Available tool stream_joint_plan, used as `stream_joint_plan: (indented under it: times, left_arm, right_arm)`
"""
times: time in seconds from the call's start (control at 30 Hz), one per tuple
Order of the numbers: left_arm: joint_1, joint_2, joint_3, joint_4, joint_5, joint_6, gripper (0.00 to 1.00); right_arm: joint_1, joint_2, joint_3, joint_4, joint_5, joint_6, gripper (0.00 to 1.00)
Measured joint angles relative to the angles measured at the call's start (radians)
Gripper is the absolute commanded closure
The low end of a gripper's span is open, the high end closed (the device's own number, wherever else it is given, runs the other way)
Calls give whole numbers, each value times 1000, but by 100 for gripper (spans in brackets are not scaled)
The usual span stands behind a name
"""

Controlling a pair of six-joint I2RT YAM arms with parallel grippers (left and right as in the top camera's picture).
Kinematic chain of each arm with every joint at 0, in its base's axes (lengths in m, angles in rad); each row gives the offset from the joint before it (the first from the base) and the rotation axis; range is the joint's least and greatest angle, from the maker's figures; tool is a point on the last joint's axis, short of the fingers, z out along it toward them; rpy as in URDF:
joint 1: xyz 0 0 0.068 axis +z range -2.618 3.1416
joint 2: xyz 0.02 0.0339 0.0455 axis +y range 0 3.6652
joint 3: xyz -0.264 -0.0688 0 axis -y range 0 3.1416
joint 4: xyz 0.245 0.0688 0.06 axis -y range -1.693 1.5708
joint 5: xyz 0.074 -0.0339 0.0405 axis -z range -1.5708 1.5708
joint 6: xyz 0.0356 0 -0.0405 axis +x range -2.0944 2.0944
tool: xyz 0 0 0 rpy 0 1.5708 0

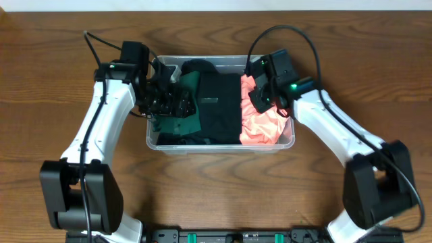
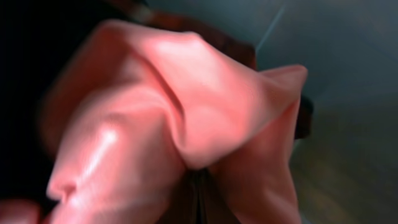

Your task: Pack container

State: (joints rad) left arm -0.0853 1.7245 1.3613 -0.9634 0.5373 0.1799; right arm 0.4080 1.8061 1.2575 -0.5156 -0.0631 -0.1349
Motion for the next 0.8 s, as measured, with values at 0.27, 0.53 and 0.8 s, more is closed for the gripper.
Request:
stream_joint_plan:
  times: [0.27, 0.53, 0.8]
  left_arm:
    - [-2, -8, 8, -6, 4, 0, 2]
    - [3, -248, 14, 22, -191, -28, 2]
    - [111, -440, 40, 25, -412, -111, 2]
  right_arm:
    - [-1, 17, 7, 8, 32, 7, 83]
    - [0, -165, 6, 24, 53, 10, 70]
    - [22, -306, 18, 37, -26, -23, 92]
